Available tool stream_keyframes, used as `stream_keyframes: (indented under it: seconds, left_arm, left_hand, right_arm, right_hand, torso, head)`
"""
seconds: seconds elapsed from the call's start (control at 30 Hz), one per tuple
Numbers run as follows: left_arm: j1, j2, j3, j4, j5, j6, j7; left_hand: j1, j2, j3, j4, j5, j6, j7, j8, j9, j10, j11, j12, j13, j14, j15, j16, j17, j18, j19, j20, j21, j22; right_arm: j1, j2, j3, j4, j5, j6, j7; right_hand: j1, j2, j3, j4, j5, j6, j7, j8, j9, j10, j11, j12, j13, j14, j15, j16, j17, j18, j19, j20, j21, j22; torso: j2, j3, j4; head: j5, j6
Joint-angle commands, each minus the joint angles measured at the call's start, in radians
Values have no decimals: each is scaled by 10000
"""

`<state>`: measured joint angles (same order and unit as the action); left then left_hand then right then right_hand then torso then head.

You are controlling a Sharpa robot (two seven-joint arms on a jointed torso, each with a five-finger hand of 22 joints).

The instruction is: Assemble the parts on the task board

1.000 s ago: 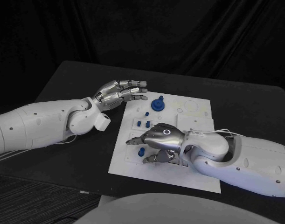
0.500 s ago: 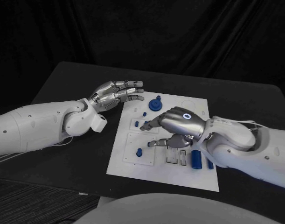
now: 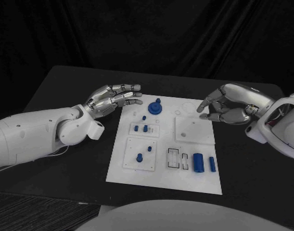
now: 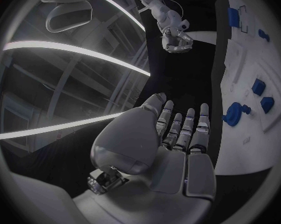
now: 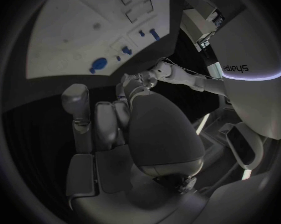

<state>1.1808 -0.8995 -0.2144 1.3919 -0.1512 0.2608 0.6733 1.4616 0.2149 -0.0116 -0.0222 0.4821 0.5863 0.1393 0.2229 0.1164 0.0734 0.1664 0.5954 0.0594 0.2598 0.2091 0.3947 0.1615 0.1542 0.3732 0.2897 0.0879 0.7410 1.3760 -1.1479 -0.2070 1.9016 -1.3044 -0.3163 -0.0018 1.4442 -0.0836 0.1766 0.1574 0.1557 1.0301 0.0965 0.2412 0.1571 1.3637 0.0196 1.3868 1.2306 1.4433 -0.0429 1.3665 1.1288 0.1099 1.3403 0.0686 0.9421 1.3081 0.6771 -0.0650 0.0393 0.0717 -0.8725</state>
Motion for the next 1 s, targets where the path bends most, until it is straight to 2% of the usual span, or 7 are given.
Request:
stream_keyframes:
  seconds: [0.03, 0.1, 0.33, 0.53, 0.67, 0.8, 1.0]
  left_arm:
    - [-10, 9, 10, 94, 76, -321, 578]
    - [-11, 9, 10, 100, 76, -320, 610]
    - [-13, 17, 9, 55, 76, -310, 659]
    - [-17, 5, 8, 24, 76, -293, 667]
    - [-21, 1, 8, 4, 76, -266, 660]
    - [-27, 18, 8, -22, 76, -226, 648]
    - [-36, 33, 8, -48, 76, -173, 622]
  left_hand:
    - [-115, -29, 97, -10, 96, 78, -17, 49, -12, 101, 5, 76, 15, 110, 8, 95, 19, -132, 85, 1, 57, -9]
    - [-120, -34, 128, -24, 133, 78, -25, 45, -16, 112, 10, 84, 14, 109, 11, 94, 13, -134, 94, 1, 65, -10]
    - [-125, -33, 152, -32, 164, 71, -23, 39, -21, 110, 14, 67, 11, 97, 16, 83, 4, -137, 97, 1, 68, -11]
    - [-125, -33, 152, -32, 164, 71, -23, 39, -21, 110, 14, 67, 11, 97, 16, 83, 4, -137, 97, 1, 68, -11]
    - [-125, -33, 152, -32, 164, 71, -23, 39, -21, 110, 14, 67, 11, 97, 16, 83, 4, -137, 97, 1, 68, -11]
    - [-132, -29, 179, -39, 191, 66, -20, 33, -25, 106, 18, 45, 7, 86, 20, 77, -3, -141, 98, 1, 71, -13]
    - [-134, -27, 187, -40, 197, 63, -17, 30, -27, 102, 18, 33, 5, 83, 22, 77, -5, -142, 97, 1, 71, -14]
  right_arm:
    - [29, -211, -7, -61, 341, 3132, -3045]
    - [-27, -282, -8, -95, 277, 3422, -3453]
    - [-260, -201, -11, -233, -2, 3985, -4272]
    - [-366, -54, -11, -264, 96, 4230, -4609]
    - [-418, 42, -11, -260, 257, 4258, -4756]
    - [-503, 135, -12, -241, 373, 4339, -4960]
    - [-755, 368, -11, -166, 398, 4247, -5441]
  right_hand:
    - [-1481, 175, -556, 794, -330, 235, -148, 113, 189, 1844, -96, 1699, 3103, 886, -91, 1398, 2840, -169, 681, -78, 1424, 1383]
    - [-2428, 409, -880, 1239, -253, 564, -298, 227, 374, 2071, -229, 1840, 3402, 1224, -206, 1960, 4197, -291, 1007, -201, 2161, 1576]
    - [-4474, 1042, -1525, 1316, -131, 1248, -516, 193, 740, 2071, -418, 1840, 3402, 1275, -462, 2043, 4420, -476, 1382, -457, 3256, 1819]
    - [-4766, 1131, -1673, 1318, -140, 1238, -507, 66, 760, 2071, -420, 1840, 3402, 1262, -473, 2022, 4366, -473, 1371, -484, 3259, 1810]
    - [-4744, 1149, -1689, 1261, 6, 1328, -522, 80, 829, 2071, -415, 1840, 3402, 1203, -510, 1926, 4109, -536, 1468, -501, 3587, 1895]
    - [-4602, 1183, -1700, 1104, 355, 1642, -663, 333, 1320, 2071, -526, 1840, 3402, 1130, -593, 1776, 3727, -703, 1713, -575, 4433, 2111]
    - [-4607, 1106, -1923, 949, -45, 1461, -825, 998, 2953, 2071, -685, 1840, 3402, 1044, -711, 1528, 3141, -753, 1756, -694, 4754, 2175]
  torso:
    - [6, -5, 6]
    - [-3, -20, 3]
    - [-7, -10, -46]
    - [29, 60, -55]
    - [12, 58, -25]
    - [6, 54, -45]
    - [5, 47, -25]
  head:
    - [-225, -2]
    - [-323, -2]
    - [-451, -2]
    - [-592, -2]
    - [-703, -2]
    - [-747, -2]
    - [-914, -2]
